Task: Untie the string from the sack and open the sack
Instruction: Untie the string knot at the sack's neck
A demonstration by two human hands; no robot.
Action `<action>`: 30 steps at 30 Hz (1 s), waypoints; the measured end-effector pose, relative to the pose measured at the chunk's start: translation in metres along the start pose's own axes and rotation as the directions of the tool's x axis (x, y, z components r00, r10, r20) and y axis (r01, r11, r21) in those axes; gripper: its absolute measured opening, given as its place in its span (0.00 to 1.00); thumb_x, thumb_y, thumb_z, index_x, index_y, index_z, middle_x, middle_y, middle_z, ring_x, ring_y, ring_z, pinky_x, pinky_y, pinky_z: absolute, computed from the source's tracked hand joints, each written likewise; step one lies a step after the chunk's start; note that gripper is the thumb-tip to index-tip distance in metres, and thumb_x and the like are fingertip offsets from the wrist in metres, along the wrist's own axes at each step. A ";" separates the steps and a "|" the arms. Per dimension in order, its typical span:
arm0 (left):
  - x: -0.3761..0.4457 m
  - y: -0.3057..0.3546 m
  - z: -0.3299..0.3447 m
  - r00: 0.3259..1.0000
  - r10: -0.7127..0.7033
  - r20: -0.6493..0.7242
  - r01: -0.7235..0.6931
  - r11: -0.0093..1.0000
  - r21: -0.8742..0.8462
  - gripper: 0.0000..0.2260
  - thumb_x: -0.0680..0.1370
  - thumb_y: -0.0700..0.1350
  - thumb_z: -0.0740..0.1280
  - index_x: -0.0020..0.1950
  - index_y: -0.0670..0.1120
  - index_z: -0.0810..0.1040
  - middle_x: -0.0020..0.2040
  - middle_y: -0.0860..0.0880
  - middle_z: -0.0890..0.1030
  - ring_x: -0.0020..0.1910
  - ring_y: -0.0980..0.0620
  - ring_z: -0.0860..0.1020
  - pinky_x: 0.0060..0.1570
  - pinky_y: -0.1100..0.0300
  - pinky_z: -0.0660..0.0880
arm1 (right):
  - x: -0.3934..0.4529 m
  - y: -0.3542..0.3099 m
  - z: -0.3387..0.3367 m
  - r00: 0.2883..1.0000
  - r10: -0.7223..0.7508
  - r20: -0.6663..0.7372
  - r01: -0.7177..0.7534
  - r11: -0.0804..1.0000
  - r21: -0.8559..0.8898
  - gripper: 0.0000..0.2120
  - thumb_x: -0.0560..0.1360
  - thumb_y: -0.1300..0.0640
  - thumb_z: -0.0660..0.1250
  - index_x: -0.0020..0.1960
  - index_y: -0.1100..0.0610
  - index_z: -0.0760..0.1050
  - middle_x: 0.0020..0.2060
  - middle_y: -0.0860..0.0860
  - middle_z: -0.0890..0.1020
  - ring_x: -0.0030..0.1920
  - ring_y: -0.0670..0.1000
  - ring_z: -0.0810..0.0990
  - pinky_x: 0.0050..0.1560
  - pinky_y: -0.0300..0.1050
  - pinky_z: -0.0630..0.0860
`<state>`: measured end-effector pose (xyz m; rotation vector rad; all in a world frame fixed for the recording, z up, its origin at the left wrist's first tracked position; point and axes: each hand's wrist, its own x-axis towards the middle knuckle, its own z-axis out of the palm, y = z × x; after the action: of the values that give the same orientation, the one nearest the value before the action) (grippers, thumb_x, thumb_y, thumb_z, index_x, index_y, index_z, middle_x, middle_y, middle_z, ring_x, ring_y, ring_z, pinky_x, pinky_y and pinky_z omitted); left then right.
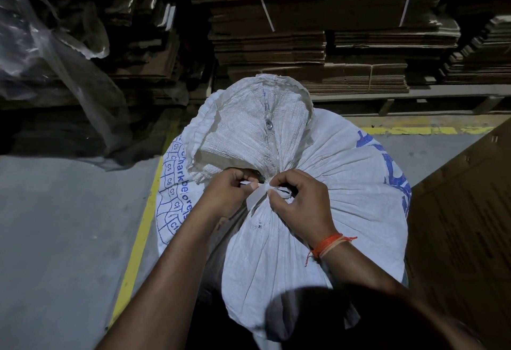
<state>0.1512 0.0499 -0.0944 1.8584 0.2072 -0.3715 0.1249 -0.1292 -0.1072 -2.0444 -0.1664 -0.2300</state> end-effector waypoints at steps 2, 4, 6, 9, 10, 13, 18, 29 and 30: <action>-0.002 0.002 0.001 1.000 0.004 -0.010 -0.004 1.000 0.005 0.03 0.81 0.38 0.69 0.52 0.39 0.82 0.37 0.51 0.81 0.24 0.66 0.75 0.26 0.73 0.68 | 0.000 0.000 0.000 1.000 -0.001 0.000 0.001 1.000 0.001 0.04 0.70 0.60 0.75 0.43 0.53 0.82 0.39 0.45 0.84 0.43 0.46 0.83 0.46 0.49 0.80; -0.003 0.002 0.002 1.000 0.002 -0.015 -0.002 1.000 0.004 0.02 0.81 0.38 0.69 0.52 0.41 0.82 0.38 0.52 0.81 0.23 0.67 0.74 0.25 0.73 0.67 | 0.000 -0.001 0.000 1.000 -0.001 -0.001 0.001 1.000 0.005 0.04 0.70 0.60 0.76 0.43 0.53 0.82 0.39 0.45 0.84 0.43 0.46 0.83 0.46 0.49 0.80; -0.005 0.005 0.003 1.000 -0.004 -0.019 0.004 1.000 -0.014 0.02 0.81 0.38 0.69 0.50 0.44 0.81 0.38 0.52 0.81 0.25 0.66 0.75 0.26 0.72 0.68 | 0.001 -0.001 0.000 1.000 0.000 -0.002 0.000 1.000 0.008 0.05 0.70 0.60 0.76 0.43 0.53 0.82 0.39 0.45 0.84 0.43 0.47 0.83 0.46 0.50 0.80; -0.006 0.009 0.005 1.000 -0.011 -0.018 0.010 1.000 -0.018 0.06 0.81 0.39 0.69 0.46 0.47 0.81 0.39 0.52 0.82 0.33 0.58 0.77 0.34 0.64 0.71 | 0.001 -0.001 0.000 1.000 0.000 -0.004 0.000 1.000 0.003 0.05 0.69 0.60 0.75 0.42 0.53 0.82 0.39 0.46 0.84 0.43 0.47 0.83 0.46 0.51 0.80; -0.006 0.009 0.005 1.000 -0.009 -0.012 0.009 1.000 -0.017 0.06 0.81 0.39 0.69 0.46 0.48 0.81 0.39 0.52 0.82 0.34 0.57 0.77 0.35 0.63 0.71 | 0.001 -0.002 0.000 1.000 0.000 -0.004 0.000 1.000 0.004 0.05 0.69 0.60 0.75 0.42 0.53 0.82 0.39 0.46 0.84 0.43 0.47 0.83 0.46 0.51 0.80; -0.006 0.009 0.005 1.000 0.005 0.003 -0.005 1.000 -0.005 0.07 0.81 0.39 0.69 0.45 0.47 0.82 0.38 0.52 0.83 0.35 0.55 0.78 0.39 0.61 0.73 | 0.001 -0.002 0.000 1.000 0.004 -0.002 -0.004 1.000 0.007 0.05 0.70 0.60 0.76 0.43 0.53 0.82 0.39 0.45 0.84 0.43 0.47 0.83 0.47 0.51 0.81; -0.005 0.009 0.005 1.000 -0.008 -0.003 0.008 1.000 -0.022 0.07 0.81 0.38 0.69 0.45 0.47 0.82 0.37 0.52 0.83 0.32 0.58 0.78 0.32 0.66 0.72 | 0.000 -0.004 0.001 1.000 -0.003 -0.006 0.003 1.000 -0.001 0.05 0.69 0.60 0.76 0.42 0.52 0.82 0.39 0.45 0.83 0.43 0.46 0.82 0.46 0.48 0.80; -0.003 0.002 0.006 0.999 0.001 0.038 0.003 0.996 -0.087 0.03 0.79 0.37 0.71 0.47 0.42 0.83 0.39 0.45 0.84 0.39 0.50 0.78 0.44 0.58 0.74 | 0.001 -0.004 0.003 1.000 -0.024 -0.015 0.023 0.999 -0.040 0.07 0.67 0.61 0.74 0.42 0.52 0.80 0.38 0.46 0.81 0.41 0.48 0.81 0.43 0.49 0.79; -0.002 0.002 0.006 0.999 0.007 0.041 -0.004 0.997 -0.081 0.02 0.79 0.37 0.72 0.47 0.41 0.84 0.39 0.46 0.84 0.38 0.50 0.78 0.44 0.58 0.74 | 0.001 -0.004 0.003 1.000 -0.022 -0.018 0.022 0.999 -0.034 0.07 0.67 0.61 0.74 0.42 0.52 0.80 0.38 0.46 0.81 0.41 0.48 0.81 0.44 0.50 0.79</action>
<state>0.1490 0.0440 -0.0938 1.7701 0.1861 -0.3915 0.1250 -0.1245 -0.1049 -2.0745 -0.1752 -0.2666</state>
